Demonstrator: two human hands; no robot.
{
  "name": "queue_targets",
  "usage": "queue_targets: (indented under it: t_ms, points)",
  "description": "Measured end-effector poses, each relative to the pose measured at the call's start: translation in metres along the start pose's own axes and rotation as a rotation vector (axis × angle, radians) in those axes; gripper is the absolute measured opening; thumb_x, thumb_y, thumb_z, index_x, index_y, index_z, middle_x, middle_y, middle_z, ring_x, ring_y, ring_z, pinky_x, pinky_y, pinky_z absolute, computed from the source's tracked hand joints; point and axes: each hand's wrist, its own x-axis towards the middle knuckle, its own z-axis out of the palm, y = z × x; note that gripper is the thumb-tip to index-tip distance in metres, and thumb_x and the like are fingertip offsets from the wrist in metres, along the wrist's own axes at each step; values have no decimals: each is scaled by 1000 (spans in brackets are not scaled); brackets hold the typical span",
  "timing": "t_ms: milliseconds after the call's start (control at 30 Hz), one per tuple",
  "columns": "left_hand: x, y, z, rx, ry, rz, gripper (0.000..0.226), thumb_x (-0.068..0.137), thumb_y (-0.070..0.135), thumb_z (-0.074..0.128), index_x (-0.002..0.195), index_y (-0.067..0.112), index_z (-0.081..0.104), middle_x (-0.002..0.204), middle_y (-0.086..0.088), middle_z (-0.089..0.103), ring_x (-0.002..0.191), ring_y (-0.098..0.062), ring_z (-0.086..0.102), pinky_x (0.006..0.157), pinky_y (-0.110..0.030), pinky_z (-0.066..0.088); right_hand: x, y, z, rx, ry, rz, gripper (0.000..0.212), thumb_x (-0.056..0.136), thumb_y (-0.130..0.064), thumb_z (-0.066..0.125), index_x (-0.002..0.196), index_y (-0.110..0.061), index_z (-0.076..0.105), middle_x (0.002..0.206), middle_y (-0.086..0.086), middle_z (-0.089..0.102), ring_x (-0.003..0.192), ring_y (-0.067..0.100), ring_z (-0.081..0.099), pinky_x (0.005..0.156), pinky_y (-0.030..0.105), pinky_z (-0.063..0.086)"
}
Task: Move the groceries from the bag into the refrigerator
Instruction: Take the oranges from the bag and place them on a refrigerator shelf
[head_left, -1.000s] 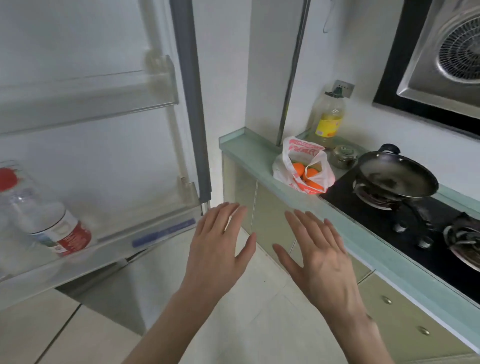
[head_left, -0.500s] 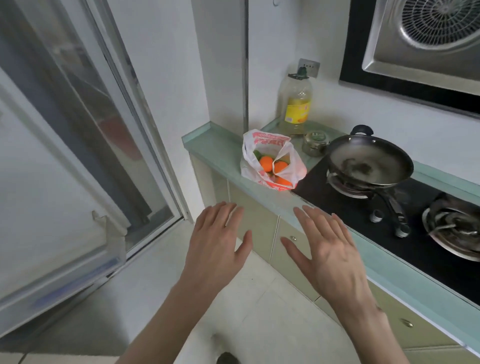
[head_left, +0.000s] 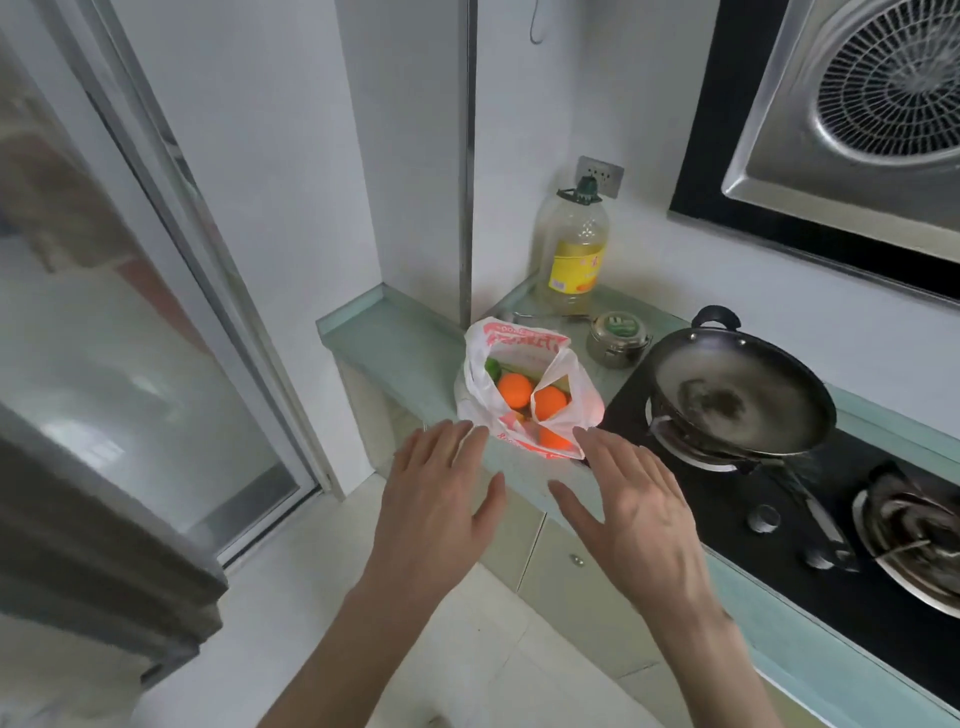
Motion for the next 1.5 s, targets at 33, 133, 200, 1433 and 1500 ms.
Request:
queue_targets:
  t_ms: [33, 133, 200, 1433, 1500]
  points:
    - [8, -3, 4, -12, 4, 5, 44, 95, 40, 51, 127, 13, 65, 127, -3, 69, 120, -26, 64, 107, -45, 51, 9, 0, 5, -7, -4, 2, 53, 92, -45, 70, 137, -20, 60, 131, 1, 67, 120, 27, 64, 102, 43, 52]
    - [26, -9, 17, -49, 12, 21, 44, 95, 39, 50, 126, 12, 65, 125, -4, 70, 119, -27, 64, 105, -45, 51, 33, 2, 20, -23, -39, 18, 52, 93, -46, 68, 136, -18, 62, 132, 2, 67, 120, 27, 64, 102, 41, 51]
    - [34, -12, 25, -64, 22, 26, 44, 95, 39, 50, 126, 12, 65, 124, -4, 70, 118, -27, 64, 105, -46, 52, 46, 3, 31, -21, -49, 13, 51, 93, -44, 68, 135, -17, 63, 132, 3, 68, 120, 27, 65, 101, 41, 51]
    - [234, -54, 254, -166, -457, -115, 32, 94, 29, 57, 122, 16, 63, 115, -1, 68, 107, -24, 61, 93, -35, 51, 255, 160, 255, -12, -742, 141, 42, 102, -37, 47, 142, -24, 52, 141, -1, 60, 125, 26, 59, 96, 42, 51]
    - [238, -56, 258, -169, -477, -107, 34, 95, 29, 55, 126, 16, 62, 120, -2, 66, 111, -24, 61, 93, -37, 51, 255, 172, 253, -65, -735, 145, 46, 99, -43, 51, 141, -24, 54, 138, 0, 62, 124, 27, 59, 98, 41, 50]
